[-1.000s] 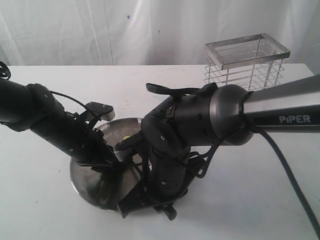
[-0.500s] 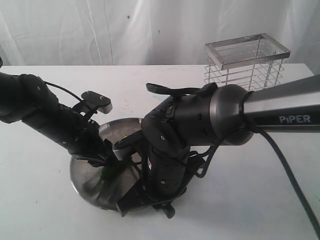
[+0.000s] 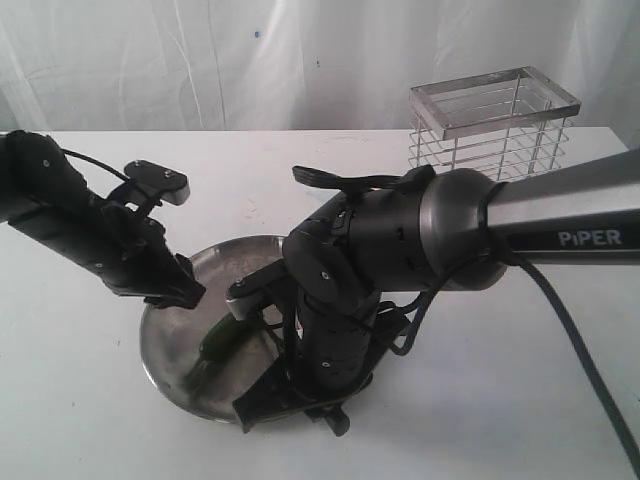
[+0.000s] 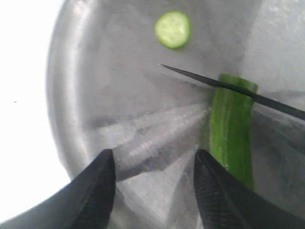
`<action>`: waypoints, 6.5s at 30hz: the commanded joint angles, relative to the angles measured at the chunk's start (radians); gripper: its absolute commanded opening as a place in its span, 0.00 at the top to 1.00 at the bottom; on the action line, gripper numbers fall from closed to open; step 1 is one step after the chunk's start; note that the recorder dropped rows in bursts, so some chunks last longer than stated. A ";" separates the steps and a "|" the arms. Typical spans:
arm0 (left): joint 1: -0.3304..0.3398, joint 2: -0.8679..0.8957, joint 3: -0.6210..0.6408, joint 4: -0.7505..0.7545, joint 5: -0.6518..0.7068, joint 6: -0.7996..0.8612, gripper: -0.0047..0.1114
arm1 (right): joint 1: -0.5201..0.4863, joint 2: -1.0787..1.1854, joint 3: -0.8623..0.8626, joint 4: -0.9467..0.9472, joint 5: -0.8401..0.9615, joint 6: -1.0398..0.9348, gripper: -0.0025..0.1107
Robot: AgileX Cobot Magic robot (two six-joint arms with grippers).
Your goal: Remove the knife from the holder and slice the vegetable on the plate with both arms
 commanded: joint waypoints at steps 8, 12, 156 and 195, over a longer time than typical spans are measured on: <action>-0.052 -0.015 0.005 -0.131 -0.104 0.098 0.96 | -0.003 -0.007 -0.003 -0.006 -0.014 -0.011 0.98; -0.082 -0.015 0.002 -0.143 -0.161 0.132 0.96 | -0.003 -0.007 -0.003 -0.006 -0.012 -0.011 0.98; -0.089 0.209 -0.091 -0.173 0.002 0.196 0.96 | -0.003 0.175 -0.256 -0.051 0.079 -0.151 0.98; 0.053 -0.145 -0.096 -0.128 0.003 0.039 0.67 | -0.082 0.112 -0.235 -0.180 0.175 -0.038 0.98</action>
